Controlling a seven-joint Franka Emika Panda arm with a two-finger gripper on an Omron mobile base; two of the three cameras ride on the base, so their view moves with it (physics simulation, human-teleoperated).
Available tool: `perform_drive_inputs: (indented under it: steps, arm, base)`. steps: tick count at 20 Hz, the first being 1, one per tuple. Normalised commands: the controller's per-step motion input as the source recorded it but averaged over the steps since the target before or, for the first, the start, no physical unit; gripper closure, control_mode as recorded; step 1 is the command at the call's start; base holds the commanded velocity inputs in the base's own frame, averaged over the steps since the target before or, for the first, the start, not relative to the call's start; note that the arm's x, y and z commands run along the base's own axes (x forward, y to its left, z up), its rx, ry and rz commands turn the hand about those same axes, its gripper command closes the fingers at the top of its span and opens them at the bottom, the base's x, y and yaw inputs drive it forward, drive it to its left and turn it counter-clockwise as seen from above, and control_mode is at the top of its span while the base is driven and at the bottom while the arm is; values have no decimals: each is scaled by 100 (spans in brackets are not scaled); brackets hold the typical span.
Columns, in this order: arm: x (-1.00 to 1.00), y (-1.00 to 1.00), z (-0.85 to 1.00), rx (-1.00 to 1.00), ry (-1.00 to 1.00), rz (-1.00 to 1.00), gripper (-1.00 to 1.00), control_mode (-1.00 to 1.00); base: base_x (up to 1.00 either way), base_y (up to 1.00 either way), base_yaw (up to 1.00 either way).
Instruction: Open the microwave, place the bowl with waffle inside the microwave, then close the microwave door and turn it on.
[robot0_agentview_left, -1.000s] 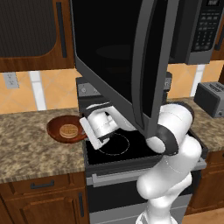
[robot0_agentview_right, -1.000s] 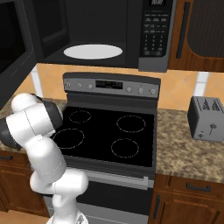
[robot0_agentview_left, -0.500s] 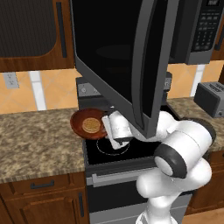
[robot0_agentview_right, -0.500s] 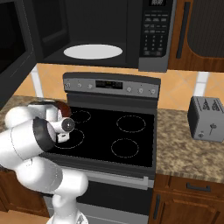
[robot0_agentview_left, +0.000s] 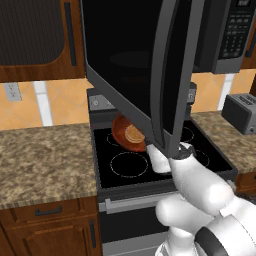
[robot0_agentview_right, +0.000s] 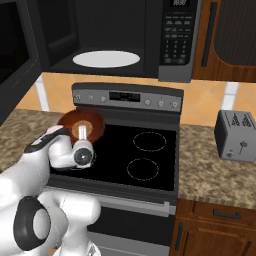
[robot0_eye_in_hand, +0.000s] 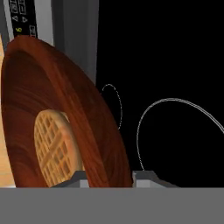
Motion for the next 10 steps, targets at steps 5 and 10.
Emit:
perform_drive_inputs:
  steps: [5,10]
  arm:
    - [-49,-100,100,0,28,-26,100,-100]
    - [-92,-99,96,0,44,-21,100,-100]
  base:
    - [0,0,0]
    - [0,0,0]
